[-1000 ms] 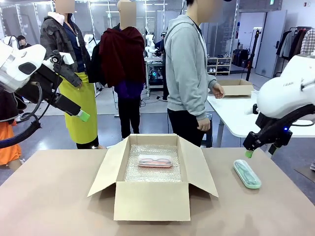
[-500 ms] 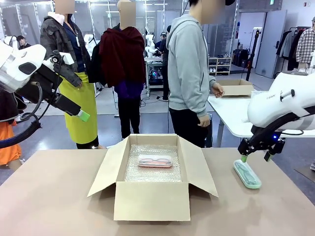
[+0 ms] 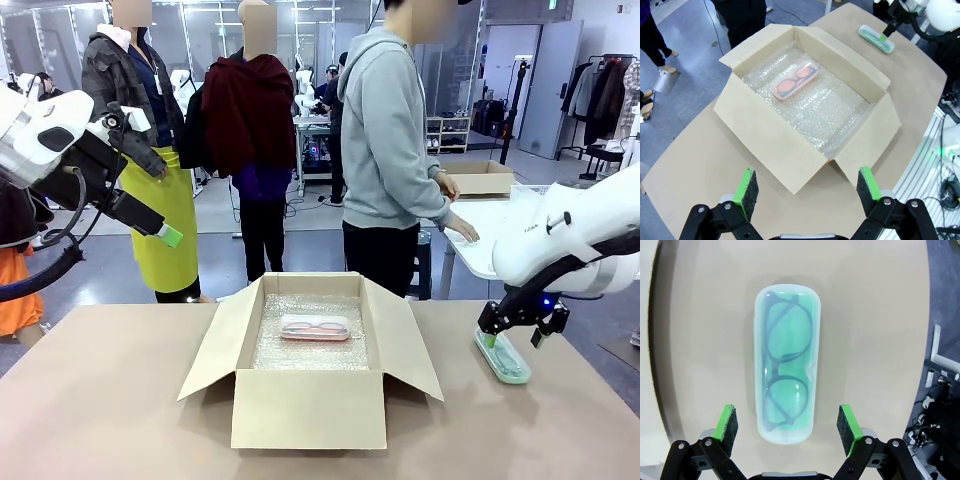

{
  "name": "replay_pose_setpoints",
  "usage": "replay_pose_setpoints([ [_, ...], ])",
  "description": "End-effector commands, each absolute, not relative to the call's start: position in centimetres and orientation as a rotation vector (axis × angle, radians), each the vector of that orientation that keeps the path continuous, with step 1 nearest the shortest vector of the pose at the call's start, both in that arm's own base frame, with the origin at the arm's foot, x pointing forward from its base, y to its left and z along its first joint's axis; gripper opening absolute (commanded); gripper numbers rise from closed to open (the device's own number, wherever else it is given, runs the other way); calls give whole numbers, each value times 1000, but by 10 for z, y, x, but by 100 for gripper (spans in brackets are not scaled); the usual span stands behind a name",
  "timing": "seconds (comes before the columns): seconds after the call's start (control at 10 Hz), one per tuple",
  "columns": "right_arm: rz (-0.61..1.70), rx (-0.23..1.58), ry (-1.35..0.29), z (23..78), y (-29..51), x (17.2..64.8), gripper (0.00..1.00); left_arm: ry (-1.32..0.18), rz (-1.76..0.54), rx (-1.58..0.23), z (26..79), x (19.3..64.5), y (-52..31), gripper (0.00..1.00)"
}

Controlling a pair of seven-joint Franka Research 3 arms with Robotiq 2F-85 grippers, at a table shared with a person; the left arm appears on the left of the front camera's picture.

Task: Pack the glasses set securely to prepare it for shipping.
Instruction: Put the Glasses case from the right side of the table into the Package Box.

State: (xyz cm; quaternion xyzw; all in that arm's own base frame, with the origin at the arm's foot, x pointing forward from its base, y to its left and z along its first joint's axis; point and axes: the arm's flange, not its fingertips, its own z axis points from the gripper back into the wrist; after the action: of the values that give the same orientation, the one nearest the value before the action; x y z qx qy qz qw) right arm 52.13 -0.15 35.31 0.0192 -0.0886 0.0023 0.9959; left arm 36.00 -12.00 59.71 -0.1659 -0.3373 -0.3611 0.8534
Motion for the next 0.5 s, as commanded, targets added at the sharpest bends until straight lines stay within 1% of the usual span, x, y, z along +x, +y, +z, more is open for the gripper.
replay_pose_setpoints([
  [0.0,-61,51,-182,341,1,534,100,-725,-765,-364,597,359,-118,100],
  [0.4,-78,20,-184,324,12,543,100,-725,-765,-364,597,359,-118,100],
])
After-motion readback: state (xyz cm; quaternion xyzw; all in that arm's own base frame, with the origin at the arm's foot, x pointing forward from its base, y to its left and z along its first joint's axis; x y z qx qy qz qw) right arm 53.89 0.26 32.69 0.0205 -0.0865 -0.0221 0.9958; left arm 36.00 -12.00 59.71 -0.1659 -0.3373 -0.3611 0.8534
